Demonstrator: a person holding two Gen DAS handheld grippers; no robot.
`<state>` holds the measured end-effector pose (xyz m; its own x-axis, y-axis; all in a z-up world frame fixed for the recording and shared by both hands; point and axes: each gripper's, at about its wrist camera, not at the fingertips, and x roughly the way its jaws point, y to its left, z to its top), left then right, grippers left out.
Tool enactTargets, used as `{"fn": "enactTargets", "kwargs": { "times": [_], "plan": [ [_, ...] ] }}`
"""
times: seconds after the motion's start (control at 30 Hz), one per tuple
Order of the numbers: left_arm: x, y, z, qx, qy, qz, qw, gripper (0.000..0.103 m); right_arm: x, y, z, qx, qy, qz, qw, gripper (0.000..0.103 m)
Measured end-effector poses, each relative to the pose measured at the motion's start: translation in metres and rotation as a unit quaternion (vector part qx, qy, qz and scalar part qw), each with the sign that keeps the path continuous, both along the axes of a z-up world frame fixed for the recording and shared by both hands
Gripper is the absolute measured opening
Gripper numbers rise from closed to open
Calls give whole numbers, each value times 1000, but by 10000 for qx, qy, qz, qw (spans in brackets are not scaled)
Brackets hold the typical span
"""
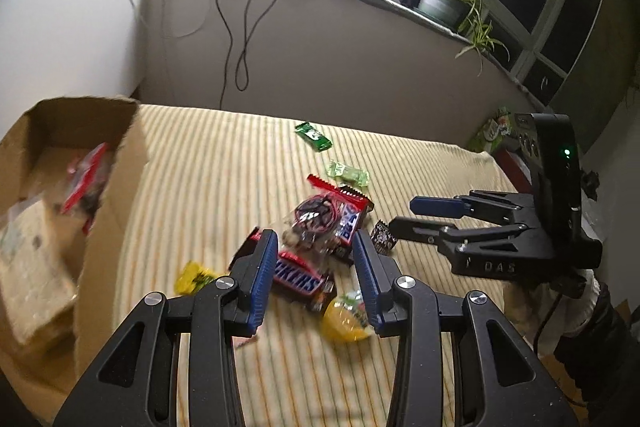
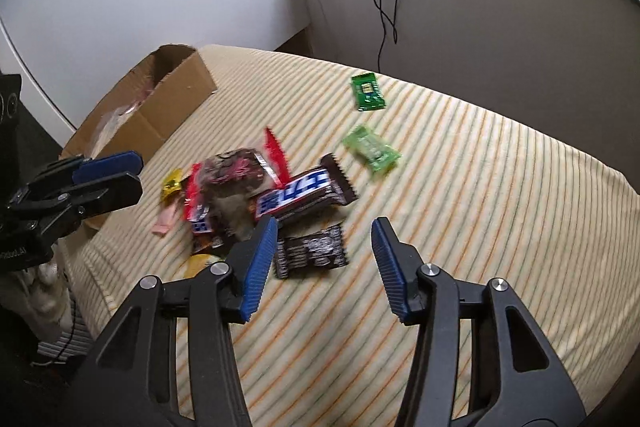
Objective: Organize snacks
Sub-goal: 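Grasp the red-wrapped candy bag with the left gripper while the right gripper grasps the black candy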
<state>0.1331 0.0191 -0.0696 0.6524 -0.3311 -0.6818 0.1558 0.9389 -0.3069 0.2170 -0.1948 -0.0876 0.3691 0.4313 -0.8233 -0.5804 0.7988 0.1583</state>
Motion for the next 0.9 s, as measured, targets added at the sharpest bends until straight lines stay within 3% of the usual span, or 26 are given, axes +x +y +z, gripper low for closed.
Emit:
{"fn": "enactTargets", "kwargs": {
  "times": [0.2, 0.3, 0.8, 0.9],
  "plan": [
    [16, -10, -8, 127, 109, -114, 9998, 38, -12, 5, -11, -209, -99, 438, 9988, 52],
    [22, -15, -12, 240, 167, -202, 9994, 49, -17, 13, -18, -425, -214, 586, 9972, 57],
    [50, -24, -27, 401, 352, -340, 9980, 51, -17, 39, -28, -893, -457, 897, 9909, 59],
    [53, -21, -32, 286, 453, -282, 9982, 51, -16, 39, -27, -862, -447, 874, 9914, 53]
  ]
}}
